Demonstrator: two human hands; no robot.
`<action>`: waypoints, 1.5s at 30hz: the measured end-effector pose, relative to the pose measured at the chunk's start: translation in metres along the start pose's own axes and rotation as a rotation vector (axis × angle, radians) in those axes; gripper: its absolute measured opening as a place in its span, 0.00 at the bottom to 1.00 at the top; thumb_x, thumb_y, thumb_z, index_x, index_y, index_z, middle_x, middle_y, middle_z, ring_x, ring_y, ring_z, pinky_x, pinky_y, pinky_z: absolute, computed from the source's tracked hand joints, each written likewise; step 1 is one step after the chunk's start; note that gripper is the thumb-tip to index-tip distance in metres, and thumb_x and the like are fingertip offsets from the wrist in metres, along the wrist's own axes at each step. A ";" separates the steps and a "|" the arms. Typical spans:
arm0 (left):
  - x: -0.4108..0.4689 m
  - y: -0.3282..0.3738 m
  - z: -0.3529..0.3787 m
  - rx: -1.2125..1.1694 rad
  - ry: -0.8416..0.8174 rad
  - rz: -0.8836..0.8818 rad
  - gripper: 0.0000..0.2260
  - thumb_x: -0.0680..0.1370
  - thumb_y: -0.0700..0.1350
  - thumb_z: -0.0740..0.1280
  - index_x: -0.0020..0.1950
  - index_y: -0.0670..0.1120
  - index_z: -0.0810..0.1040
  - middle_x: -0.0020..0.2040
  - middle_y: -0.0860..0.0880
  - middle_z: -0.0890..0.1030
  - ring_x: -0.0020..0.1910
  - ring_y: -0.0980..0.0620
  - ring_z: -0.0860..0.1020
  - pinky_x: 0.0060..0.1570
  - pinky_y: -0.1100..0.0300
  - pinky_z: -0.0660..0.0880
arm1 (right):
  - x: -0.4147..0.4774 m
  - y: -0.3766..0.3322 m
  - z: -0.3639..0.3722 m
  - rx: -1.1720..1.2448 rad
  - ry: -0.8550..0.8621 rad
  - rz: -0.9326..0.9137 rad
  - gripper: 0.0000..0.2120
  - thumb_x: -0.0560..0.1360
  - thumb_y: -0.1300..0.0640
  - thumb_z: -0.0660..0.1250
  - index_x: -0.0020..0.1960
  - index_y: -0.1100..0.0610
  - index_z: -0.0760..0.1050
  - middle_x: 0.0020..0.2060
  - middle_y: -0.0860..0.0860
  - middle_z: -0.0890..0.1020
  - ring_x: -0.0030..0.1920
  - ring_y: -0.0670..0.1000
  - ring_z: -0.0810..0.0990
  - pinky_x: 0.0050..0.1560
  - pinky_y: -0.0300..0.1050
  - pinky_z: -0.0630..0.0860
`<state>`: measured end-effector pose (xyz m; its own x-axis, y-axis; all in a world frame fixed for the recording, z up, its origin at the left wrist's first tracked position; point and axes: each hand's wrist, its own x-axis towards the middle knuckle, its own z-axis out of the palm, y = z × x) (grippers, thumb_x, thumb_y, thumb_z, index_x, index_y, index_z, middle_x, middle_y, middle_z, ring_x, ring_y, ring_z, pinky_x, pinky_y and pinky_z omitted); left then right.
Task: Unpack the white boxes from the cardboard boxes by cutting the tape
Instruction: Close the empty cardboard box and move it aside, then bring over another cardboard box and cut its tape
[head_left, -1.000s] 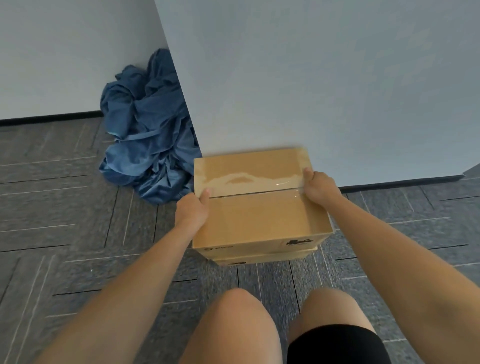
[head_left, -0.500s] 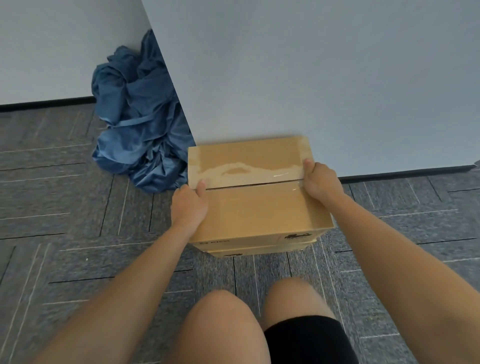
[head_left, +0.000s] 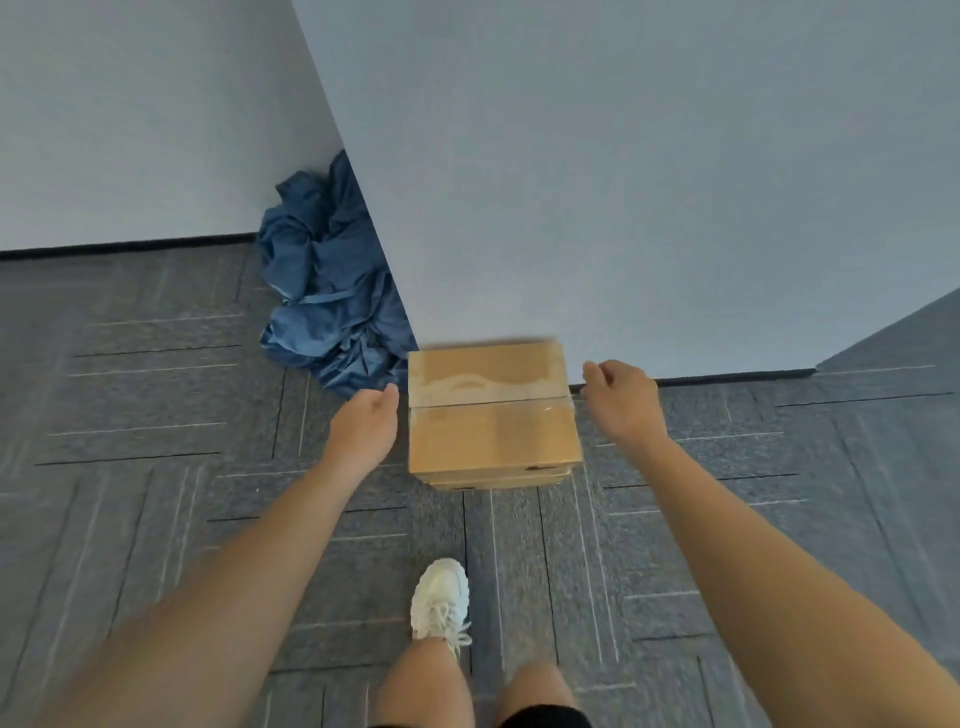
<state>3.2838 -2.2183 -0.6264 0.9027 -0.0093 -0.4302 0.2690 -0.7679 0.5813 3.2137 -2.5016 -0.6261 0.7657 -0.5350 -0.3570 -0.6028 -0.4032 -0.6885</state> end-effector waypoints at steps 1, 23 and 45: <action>-0.026 0.009 -0.018 -0.009 -0.004 0.002 0.20 0.85 0.55 0.52 0.38 0.46 0.68 0.36 0.47 0.72 0.38 0.47 0.73 0.38 0.54 0.65 | -0.021 -0.017 -0.018 0.030 -0.033 0.002 0.20 0.81 0.50 0.58 0.43 0.65 0.78 0.37 0.58 0.83 0.34 0.51 0.76 0.34 0.42 0.69; -0.461 -0.104 -0.366 -0.341 0.147 0.086 0.09 0.83 0.50 0.63 0.53 0.50 0.82 0.46 0.52 0.85 0.44 0.58 0.84 0.47 0.63 0.80 | -0.485 -0.349 -0.062 -0.165 -0.407 -0.714 0.19 0.80 0.49 0.62 0.35 0.59 0.71 0.29 0.55 0.72 0.29 0.49 0.67 0.33 0.40 0.68; -0.962 -0.641 -0.508 -0.816 1.400 -0.548 0.22 0.79 0.49 0.71 0.28 0.46 0.68 0.26 0.47 0.69 0.26 0.54 0.65 0.28 0.60 0.64 | -1.192 -0.411 0.402 -0.340 -1.503 -1.199 0.14 0.76 0.49 0.70 0.37 0.58 0.77 0.28 0.50 0.72 0.29 0.48 0.68 0.37 0.45 0.66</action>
<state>2.4137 -1.3919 -0.2340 0.1168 0.9916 -0.0555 0.3115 0.0165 0.9501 2.6394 -1.3999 -0.1712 0.1724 0.9720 -0.1599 0.4205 -0.2194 -0.8804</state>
